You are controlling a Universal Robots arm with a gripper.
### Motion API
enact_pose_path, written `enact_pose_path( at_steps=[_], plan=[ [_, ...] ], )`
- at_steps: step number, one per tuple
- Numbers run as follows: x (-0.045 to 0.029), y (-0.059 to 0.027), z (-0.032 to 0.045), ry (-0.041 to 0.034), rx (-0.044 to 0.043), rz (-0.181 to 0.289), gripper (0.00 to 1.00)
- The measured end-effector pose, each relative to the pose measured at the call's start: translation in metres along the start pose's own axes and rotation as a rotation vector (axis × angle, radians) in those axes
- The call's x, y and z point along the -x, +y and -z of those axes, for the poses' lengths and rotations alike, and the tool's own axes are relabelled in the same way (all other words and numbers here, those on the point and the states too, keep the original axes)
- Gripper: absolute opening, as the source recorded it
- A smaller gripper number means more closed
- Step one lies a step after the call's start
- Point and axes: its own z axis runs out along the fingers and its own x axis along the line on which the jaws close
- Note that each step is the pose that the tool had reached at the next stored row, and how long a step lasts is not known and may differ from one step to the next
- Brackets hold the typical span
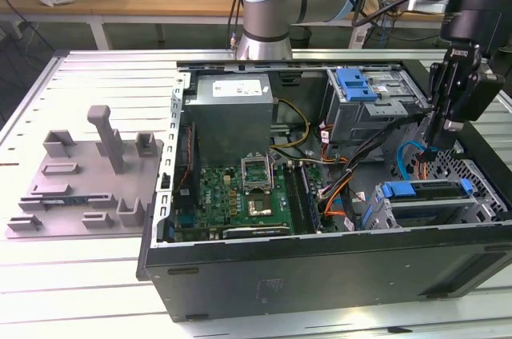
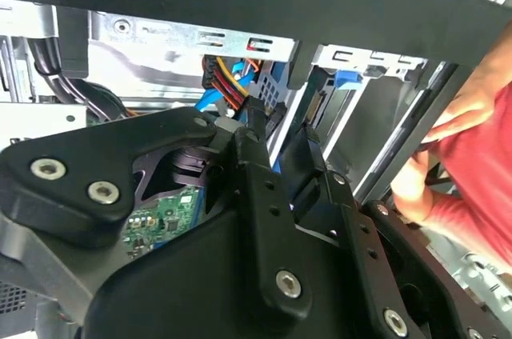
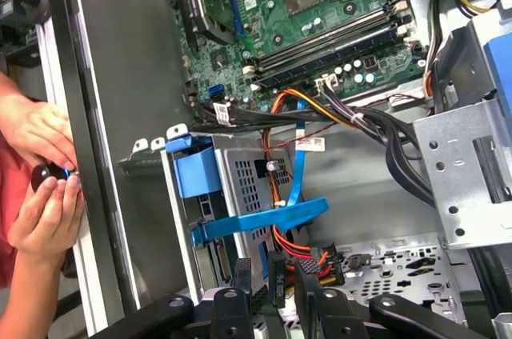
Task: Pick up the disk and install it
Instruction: 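Insert the first disk wire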
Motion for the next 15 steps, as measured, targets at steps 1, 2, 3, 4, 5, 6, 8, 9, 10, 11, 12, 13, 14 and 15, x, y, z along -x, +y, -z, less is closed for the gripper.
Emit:
enact_pose_path(
  at_steps=[1,2,3,4,5,6,8,9,10,11,12,13,14,15],
  plan=[
    [0.0001,0.0,0.0,0.0,0.0012,-0.002,0.35],
    [0.0001,0.0,0.0,0.0001,0.0017,-0.004,0.35],
    [0.0002,0.0,0.0,0.0002,0.0016,-0.003,0.35],
    [0.0004,0.0,0.0,0.0005,0.0017,-0.004,0.35],
    [0.0007,0.0001,0.0001,0.0011,0.0015,-0.004,0.35],
    [0.0012,0.0002,0.0002,0.0024,0.0012,-0.004,0.35],
    [0.0024,0.0005,0.0006,0.0055,0.0003,-0.004,0.35],
    [0.0034,0.0008,0.0008,0.0078,-0.0003,-0.004,0.35],
    [0.0039,0.001,0.0009,0.0094,-0.0008,-0.004,0.35],
    [0.0046,0.0012,0.0008,0.0114,-0.0021,-0.003,0.35],
    [0.0049,0.0012,0.0007,0.0127,-0.0036,-0.001,0.35],
    [0.0051,0.0012,0.0005,0.014,-0.0077,0.007,0.35],
    [0.0052,0.0012,0.0003,0.0144,-0.012,0.015,0.35],
    [0.0052,0.0012,0.0002,0.0147,-0.0141,0.019,0.35]
  ],
)
